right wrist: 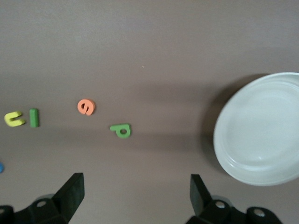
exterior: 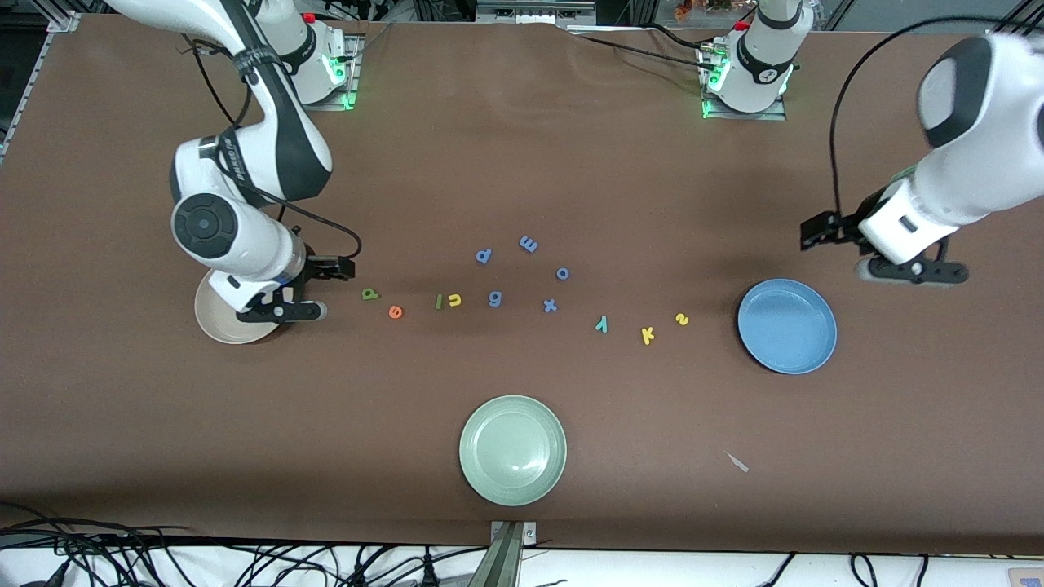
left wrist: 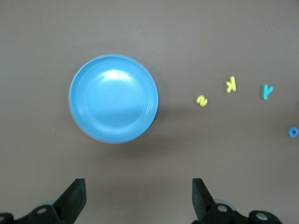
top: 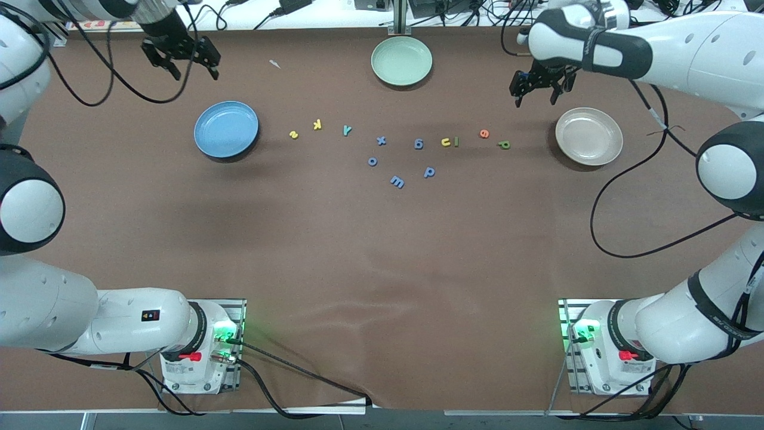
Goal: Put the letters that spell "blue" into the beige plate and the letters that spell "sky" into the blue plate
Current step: 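Pinch the green p with the right gripper while the left gripper pinches the s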
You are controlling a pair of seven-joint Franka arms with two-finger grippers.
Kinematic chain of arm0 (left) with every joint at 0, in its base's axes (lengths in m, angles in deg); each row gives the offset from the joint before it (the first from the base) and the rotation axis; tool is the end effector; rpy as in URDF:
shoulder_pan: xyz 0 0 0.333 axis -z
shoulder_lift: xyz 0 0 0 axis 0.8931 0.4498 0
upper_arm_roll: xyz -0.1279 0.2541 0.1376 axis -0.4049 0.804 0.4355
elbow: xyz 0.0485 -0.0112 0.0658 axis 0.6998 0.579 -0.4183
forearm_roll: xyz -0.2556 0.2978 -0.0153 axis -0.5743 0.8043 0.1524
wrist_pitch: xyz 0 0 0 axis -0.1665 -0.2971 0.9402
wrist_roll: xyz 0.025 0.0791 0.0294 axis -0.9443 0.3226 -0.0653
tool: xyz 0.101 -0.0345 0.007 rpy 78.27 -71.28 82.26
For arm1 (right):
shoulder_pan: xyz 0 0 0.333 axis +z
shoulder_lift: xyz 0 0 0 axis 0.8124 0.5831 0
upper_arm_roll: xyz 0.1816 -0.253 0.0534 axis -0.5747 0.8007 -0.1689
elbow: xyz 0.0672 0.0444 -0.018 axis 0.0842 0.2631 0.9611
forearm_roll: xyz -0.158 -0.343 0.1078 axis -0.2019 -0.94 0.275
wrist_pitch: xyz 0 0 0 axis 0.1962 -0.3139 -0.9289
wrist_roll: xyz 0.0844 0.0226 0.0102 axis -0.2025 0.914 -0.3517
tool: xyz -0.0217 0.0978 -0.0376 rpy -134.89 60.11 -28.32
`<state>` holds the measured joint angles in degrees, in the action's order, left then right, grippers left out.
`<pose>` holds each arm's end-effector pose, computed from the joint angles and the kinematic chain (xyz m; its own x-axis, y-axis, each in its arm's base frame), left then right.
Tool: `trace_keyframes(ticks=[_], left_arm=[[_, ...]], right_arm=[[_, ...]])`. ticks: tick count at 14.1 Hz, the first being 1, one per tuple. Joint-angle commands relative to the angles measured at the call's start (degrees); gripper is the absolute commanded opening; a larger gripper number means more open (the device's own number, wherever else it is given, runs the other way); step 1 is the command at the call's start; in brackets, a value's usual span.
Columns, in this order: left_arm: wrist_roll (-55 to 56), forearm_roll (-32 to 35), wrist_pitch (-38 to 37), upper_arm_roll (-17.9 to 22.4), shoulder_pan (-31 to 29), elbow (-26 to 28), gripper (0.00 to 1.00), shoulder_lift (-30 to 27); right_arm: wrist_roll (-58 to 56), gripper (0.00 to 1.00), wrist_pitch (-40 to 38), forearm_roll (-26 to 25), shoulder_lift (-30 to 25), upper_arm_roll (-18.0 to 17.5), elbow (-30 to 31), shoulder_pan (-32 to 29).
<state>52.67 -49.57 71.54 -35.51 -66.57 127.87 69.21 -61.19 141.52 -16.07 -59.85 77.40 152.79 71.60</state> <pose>0.5713 -0.0467 0.4471 0.9951 -0.0540 -0.0826 -0.0498 -0.9974 0.0520 0.5895 0.1815 0.3206 0.9880 0.0509 -0.1461 0.0560 -0.9979 0.0311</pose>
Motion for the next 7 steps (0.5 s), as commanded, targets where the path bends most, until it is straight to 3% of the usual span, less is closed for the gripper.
trace_keyframes(ticks=[1, 7], left_arm=[[0.02, -1.22, 9.36, 0.17, 4.69, 3.87, 1.0, 3.13], [0.2, -0.34, 17.54, 0.26, 10.59, 3.0, 1.0, 16.57]], right_arm=[[1.87, 1.0, 9.61, 0.37, 1.18, 0.22, 5.64, 1.89], [2.15, 1.0, 24.21, 0.37, 8.04, 0.31, 10.03, 4.0]])
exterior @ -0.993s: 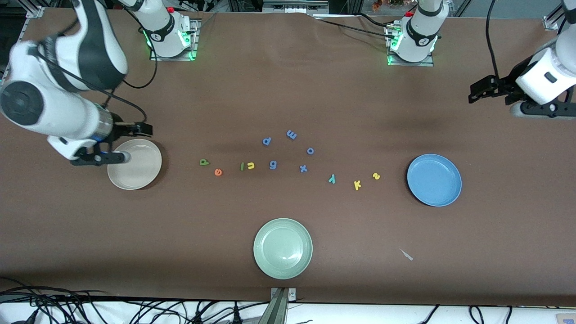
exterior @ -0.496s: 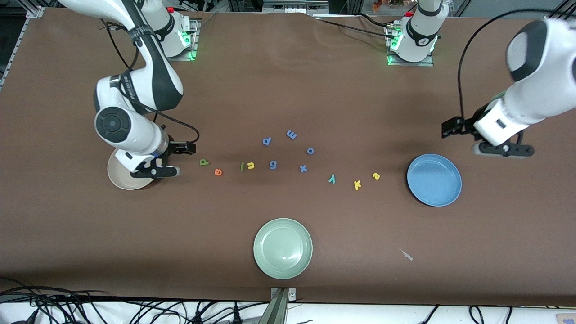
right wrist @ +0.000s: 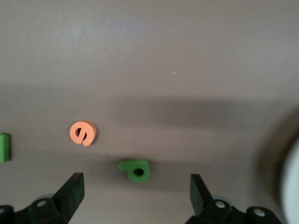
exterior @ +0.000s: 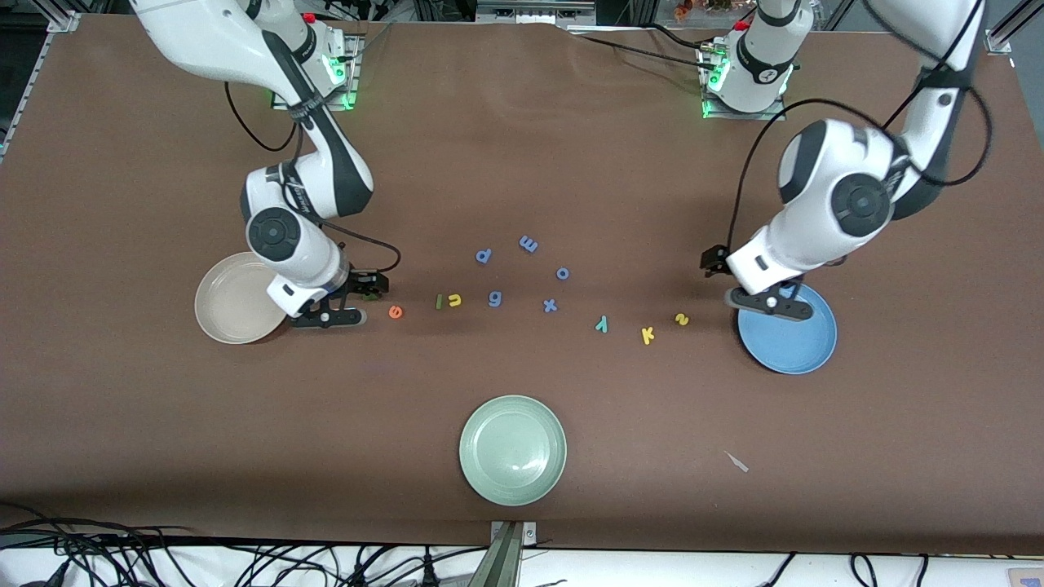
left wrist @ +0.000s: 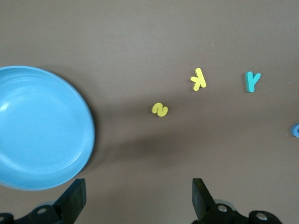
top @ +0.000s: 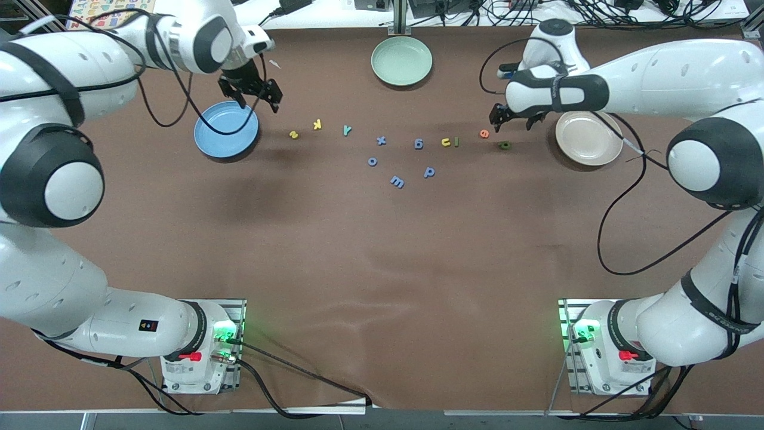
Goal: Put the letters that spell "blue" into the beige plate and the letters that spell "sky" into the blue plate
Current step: 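Pinch the green p with the right gripper while the left gripper pinches the s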
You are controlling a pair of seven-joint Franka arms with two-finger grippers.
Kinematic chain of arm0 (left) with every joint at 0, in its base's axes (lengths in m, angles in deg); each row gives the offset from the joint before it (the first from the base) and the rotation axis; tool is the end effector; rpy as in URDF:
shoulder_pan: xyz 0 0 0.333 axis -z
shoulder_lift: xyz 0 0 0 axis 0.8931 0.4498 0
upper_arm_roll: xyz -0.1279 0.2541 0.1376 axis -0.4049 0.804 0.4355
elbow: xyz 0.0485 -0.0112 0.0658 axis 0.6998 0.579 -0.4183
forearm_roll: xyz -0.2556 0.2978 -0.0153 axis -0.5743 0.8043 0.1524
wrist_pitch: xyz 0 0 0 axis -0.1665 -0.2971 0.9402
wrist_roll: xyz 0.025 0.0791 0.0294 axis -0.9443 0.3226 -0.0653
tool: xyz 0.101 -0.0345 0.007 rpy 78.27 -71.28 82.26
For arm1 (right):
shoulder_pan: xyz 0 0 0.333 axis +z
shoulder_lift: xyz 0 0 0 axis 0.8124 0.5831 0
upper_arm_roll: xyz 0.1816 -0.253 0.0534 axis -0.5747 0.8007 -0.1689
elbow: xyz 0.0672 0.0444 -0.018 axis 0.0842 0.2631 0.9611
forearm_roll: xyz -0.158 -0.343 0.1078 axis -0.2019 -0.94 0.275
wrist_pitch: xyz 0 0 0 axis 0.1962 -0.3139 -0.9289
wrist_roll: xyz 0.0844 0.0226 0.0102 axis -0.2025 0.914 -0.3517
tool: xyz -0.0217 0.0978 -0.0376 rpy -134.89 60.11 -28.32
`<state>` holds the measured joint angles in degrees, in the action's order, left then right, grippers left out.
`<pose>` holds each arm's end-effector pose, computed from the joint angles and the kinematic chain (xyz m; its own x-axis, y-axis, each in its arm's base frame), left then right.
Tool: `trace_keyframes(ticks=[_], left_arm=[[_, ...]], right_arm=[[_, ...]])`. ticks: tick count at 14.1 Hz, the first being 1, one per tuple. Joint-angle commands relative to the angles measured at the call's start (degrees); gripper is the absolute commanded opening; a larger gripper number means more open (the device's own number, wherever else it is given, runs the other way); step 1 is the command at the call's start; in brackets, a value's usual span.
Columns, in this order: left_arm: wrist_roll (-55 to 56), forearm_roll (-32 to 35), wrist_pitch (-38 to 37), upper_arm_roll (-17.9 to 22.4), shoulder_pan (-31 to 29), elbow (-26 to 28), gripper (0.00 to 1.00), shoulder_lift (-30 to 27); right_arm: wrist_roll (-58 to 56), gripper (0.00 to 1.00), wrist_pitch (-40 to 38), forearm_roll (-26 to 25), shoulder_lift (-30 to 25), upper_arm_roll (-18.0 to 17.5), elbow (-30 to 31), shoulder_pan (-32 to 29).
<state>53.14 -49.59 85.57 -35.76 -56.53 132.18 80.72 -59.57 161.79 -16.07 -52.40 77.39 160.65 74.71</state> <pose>0.5730 -0.1506 0.3159 0.9709 -0.2107 -0.1135 -0.2034 -0.9764 0.0726 0.5676 0.2087 0.2117 0.9951 0.0778 -0.0617 0.0788 -0.9968 0.0141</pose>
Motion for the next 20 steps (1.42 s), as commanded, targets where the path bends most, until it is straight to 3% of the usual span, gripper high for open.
trace_keyframes(ticks=[1, 6, 10, 15, 16, 18, 20], left_arm=[[-0.53, -0.33, 4.75, 0.77, 0.65, -1.31, 1.0, 7.0], [-1.85, -0.41, 11.16, 1.03, 2.3, -2.71, 1.0, 12.8], [-1.76, -0.5, 15.65, 1.03, 3.54, -3.15, 0.91, 16.42], [-1.94, -0.5, 17.94, 1.21, 3.55, -3.41, 0.91, 17.91], [-1.94, -0.5, 18.21, 1.21, 3.63, -3.42, 0.88, 18.44], [-1.94, -0.33, 18.82, 1.21, 3.64, -3.42, 0.61, 18.53], [-1.94, -0.42, 18.83, 1.21, 3.64, -3.42, 0.46, 18.97]], right_arm=[[0.61, 1.0, 5.69, 0.37, 0.69, 0.33, 3.49, 0.98], [0.53, 0.99, 7.64, 0.28, 1.57, 0.24, 4.21, 0.98], [0.53, 0.87, 9.67, 0.28, 1.84, 0.24, 5.17, 0.98], [0.53, 0.48, 9.4, 0.28, 1.84, 0.24, 5.26, 0.98], [0.61, 0.43, 9.49, 0.28, 1.84, 0.24, 5.44, 0.98], [0.61, 0.38, 9.66, 0.28, 1.84, 0.15, 5.61, 0.98], [0.61, 0.36, 9.67, 0.28, 1.84, 0.15, 5.62, 0.98]])
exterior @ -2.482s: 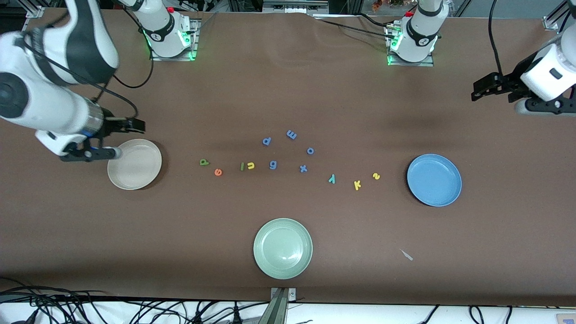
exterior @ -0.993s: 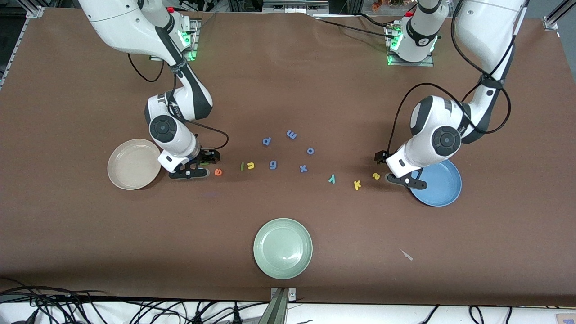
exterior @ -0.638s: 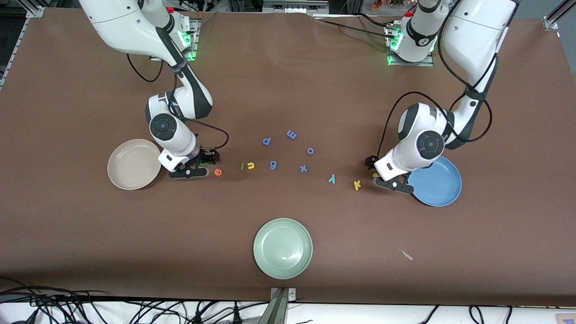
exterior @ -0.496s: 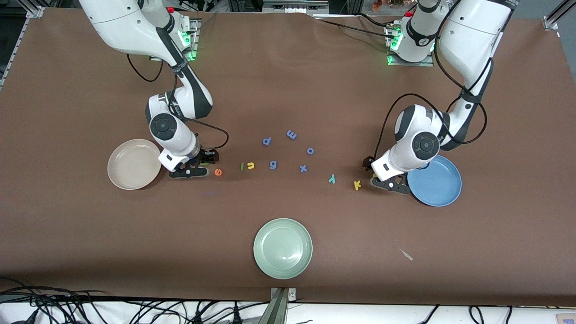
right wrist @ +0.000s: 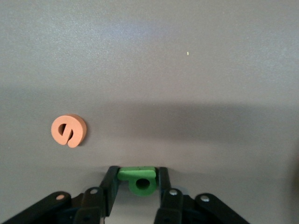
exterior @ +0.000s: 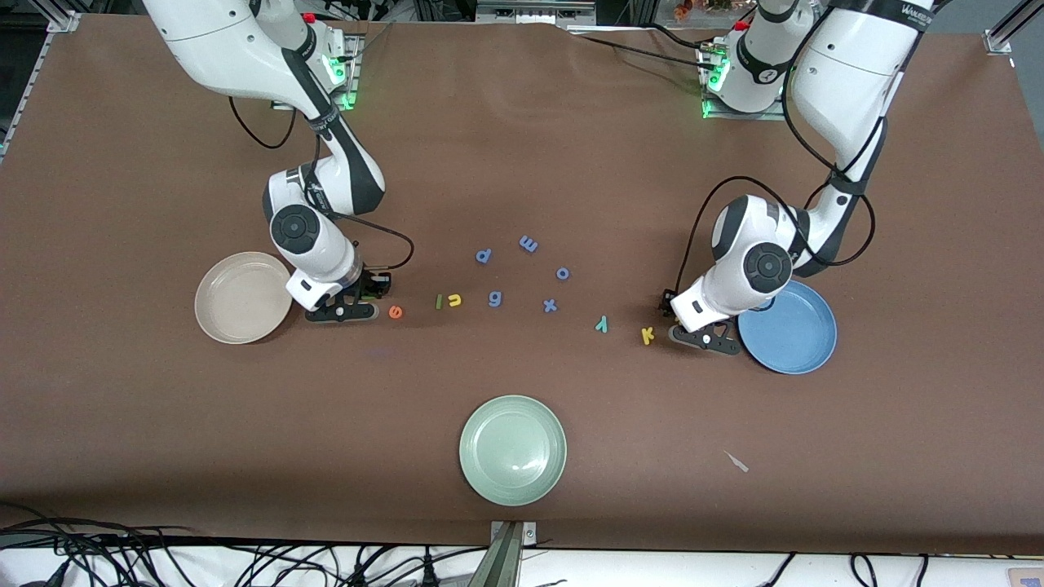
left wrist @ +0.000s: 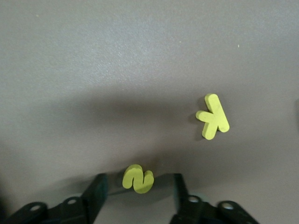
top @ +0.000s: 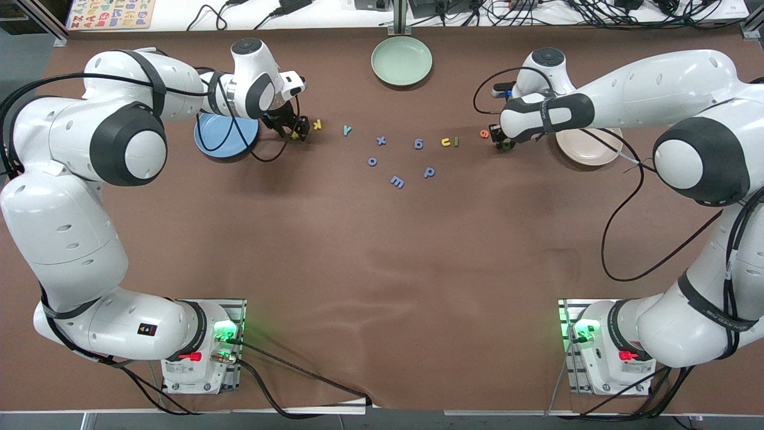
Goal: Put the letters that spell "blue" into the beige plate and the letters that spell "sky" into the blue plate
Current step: 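Pinch the green p with the right gripper while the left gripper pinches the s, then drop the p with the right gripper while the left gripper drops the s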
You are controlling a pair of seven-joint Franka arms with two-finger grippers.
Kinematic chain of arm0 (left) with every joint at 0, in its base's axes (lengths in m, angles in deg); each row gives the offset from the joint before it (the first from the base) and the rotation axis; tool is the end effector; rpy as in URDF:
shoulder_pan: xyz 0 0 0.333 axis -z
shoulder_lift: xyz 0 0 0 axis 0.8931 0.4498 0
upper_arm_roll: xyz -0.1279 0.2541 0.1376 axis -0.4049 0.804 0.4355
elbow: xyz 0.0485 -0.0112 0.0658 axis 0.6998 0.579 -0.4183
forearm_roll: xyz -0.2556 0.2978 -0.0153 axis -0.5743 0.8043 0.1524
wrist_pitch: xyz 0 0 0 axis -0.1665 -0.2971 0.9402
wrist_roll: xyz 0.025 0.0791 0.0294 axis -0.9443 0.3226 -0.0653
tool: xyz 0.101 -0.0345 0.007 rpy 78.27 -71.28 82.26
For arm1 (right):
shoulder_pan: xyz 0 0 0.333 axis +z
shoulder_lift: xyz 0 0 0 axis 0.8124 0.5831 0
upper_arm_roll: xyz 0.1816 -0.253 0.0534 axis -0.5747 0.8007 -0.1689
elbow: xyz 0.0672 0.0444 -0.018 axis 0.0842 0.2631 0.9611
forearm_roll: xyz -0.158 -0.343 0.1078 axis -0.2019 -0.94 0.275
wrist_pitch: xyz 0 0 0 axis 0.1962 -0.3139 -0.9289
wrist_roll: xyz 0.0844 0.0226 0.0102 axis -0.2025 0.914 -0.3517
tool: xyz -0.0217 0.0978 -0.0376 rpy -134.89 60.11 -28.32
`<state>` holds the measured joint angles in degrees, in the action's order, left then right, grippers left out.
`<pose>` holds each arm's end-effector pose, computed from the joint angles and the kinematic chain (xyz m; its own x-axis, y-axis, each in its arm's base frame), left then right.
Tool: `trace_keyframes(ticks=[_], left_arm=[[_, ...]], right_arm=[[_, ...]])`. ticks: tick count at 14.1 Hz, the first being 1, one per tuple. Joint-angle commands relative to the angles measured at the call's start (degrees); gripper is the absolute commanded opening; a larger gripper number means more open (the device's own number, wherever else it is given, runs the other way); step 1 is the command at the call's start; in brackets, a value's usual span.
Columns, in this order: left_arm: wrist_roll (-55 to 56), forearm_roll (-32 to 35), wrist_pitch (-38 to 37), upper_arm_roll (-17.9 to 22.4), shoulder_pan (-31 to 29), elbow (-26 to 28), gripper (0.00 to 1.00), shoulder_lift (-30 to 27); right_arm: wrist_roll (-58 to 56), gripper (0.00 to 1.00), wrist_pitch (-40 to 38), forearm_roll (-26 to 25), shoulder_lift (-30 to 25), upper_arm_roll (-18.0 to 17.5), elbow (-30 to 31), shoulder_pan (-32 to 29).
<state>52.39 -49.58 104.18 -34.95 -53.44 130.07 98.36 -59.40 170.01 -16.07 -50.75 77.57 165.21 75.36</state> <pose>0.5880 -0.1788 0.1702 0.9696 -0.2371 -0.0596 -0.2309 -0.9682 0.0963 0.5490 0.2068 0.1768 0.9961 0.0834 -0.0273 0.0836 -0.9965 0.0071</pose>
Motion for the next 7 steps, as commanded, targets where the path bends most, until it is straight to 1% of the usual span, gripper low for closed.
trace_keyframes(ticks=[1, 2, 4, 6, 7], left_arm=[[-1.19, -0.43, 0.21, 0.41, 0.54, -1.3, 0.39, 1.42], [-1.28, -0.43, 0.29, 0.41, 0.54, -1.3, 0.28, 1.42], [-2.42, -0.34, 0.21, 0.84, 0.54, -1.3, 0.23, 0.81], [-5.05, -0.34, -0.14, 2.25, -0.15, -1.3, 0.24, -0.59], [-7.32, -0.34, -0.49, 3.3, -0.33, -1.3, 0.24, -1.65]], right_arm=[[0.45, 0.35, 1.45, 0.37, 0.27, -0.03, 1.06, 0.33], [0.45, 0.33, 1.1, 0.37, 0.18, -0.03, 0.8, 0.33], [-0.43, 0.32, -0.29, 0.46, -0.61, -0.03, -0.43, 0.33], [-2.44, 0.32, -4.15, 0.37, -2.01, 0.58, -1.22, -0.02], [-5.24, 0.32, -6.0, 0.37, -3.5, 1.8, -1.23, -0.2]])
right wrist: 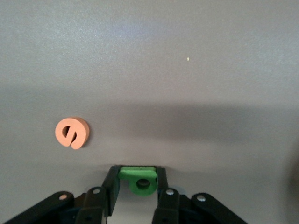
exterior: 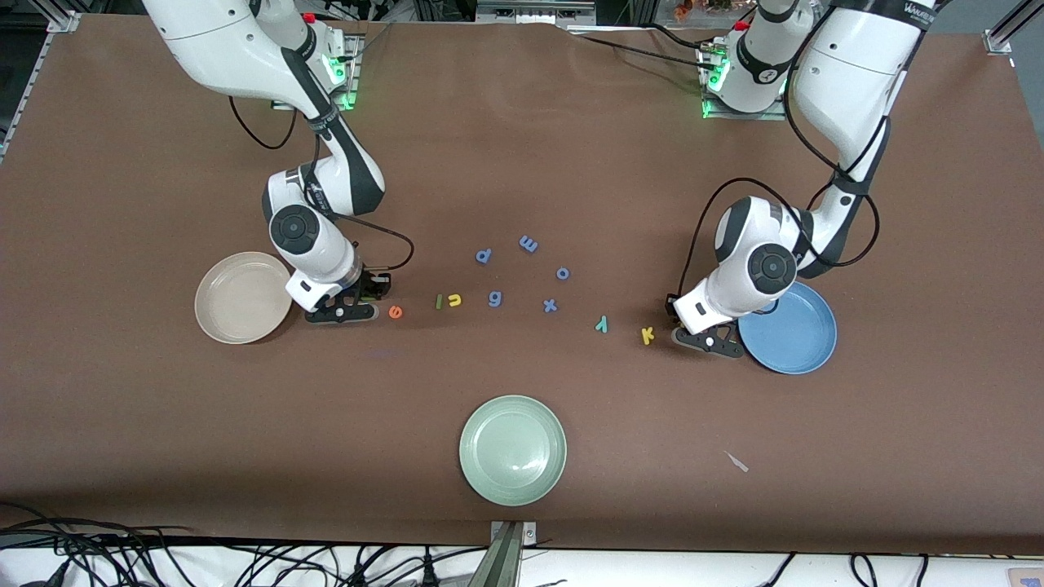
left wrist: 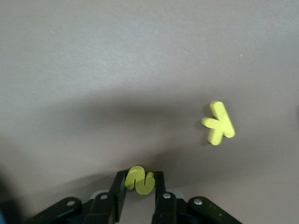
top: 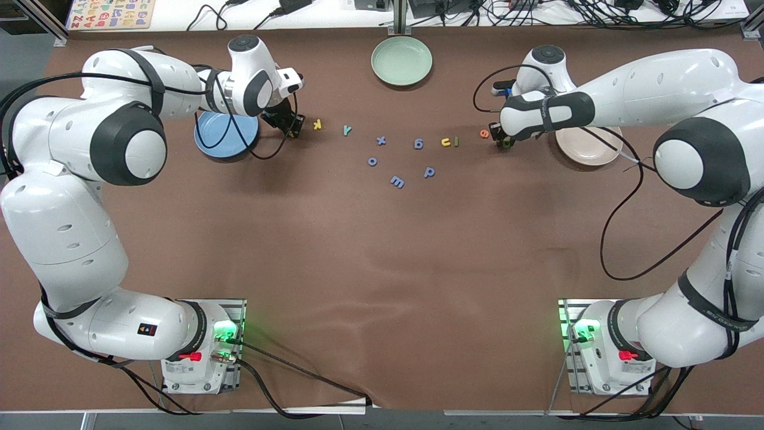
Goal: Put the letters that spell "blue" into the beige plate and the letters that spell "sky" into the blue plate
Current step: 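Drop the p with the right gripper while the left gripper drops the s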
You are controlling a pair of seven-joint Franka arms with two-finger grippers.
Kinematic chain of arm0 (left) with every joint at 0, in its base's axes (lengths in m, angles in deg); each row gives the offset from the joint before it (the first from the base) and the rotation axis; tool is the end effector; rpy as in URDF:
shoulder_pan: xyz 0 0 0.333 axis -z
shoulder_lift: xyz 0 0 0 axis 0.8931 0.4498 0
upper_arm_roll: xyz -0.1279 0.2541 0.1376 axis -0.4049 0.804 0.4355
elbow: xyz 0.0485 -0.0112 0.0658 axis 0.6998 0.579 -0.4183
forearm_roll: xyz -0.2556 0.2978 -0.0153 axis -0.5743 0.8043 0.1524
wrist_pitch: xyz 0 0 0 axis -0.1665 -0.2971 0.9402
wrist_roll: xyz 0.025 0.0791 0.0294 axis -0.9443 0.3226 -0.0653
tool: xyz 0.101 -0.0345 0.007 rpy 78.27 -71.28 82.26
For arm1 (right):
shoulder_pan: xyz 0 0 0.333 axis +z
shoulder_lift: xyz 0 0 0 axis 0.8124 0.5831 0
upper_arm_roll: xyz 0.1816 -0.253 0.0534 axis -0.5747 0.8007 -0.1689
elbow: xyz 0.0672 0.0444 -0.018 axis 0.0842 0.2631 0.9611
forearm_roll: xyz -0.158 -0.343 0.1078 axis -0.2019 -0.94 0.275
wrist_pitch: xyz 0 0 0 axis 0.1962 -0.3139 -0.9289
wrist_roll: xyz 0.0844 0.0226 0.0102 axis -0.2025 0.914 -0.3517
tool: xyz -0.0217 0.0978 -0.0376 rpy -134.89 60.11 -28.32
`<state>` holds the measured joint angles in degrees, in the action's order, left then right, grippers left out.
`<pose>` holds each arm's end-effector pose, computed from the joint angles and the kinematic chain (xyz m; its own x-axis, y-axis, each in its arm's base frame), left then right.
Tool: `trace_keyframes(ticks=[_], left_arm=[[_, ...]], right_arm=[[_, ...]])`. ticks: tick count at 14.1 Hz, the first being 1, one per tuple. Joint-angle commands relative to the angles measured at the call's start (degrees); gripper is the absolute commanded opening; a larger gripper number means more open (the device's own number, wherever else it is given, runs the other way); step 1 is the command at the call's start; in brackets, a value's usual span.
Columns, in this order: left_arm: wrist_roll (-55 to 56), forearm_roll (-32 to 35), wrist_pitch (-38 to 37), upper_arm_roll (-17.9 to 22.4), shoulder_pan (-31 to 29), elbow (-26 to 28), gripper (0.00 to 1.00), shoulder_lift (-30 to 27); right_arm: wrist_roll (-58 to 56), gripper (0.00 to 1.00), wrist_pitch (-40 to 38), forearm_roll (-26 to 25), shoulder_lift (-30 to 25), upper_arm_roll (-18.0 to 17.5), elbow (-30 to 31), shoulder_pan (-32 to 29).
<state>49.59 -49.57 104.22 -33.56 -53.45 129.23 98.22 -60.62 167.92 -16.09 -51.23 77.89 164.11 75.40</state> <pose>0.5977 -0.1658 0.1763 0.9639 -0.2634 -0.0385 -0.2595 -0.9620 0.0851 0.5544 0.2059 0.1857 0.9943 0.1007 -0.0353 0.1011 -0.9948 0.0113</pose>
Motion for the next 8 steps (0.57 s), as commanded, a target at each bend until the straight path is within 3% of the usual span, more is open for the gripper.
trace_keyframes(ticks=[1, 4, 8], left_arm=[[-6.03, -0.43, -0.8, 2.79, -0.5, -0.38, 0.24, -2.48], [-7.88, -0.34, -5.44, 3.41, -3.22, -0.2, 0.24, -6.34], [-14.72, -0.34, -8.88, 4.2, -6.92, 1.11, 0.24, -8.2]], right_arm=[[-7.18, 0.32, -5.67, 0.3, -3.9, 3.67, -0.13, -0.32], [-17.65, 0.32, -10.16, 0.56, -6.36, 9.56, 0.31, -0.33], [-24.78, 0.33, -11.93, 0.65, -5.14, 16.07, 0.4, -0.94]])
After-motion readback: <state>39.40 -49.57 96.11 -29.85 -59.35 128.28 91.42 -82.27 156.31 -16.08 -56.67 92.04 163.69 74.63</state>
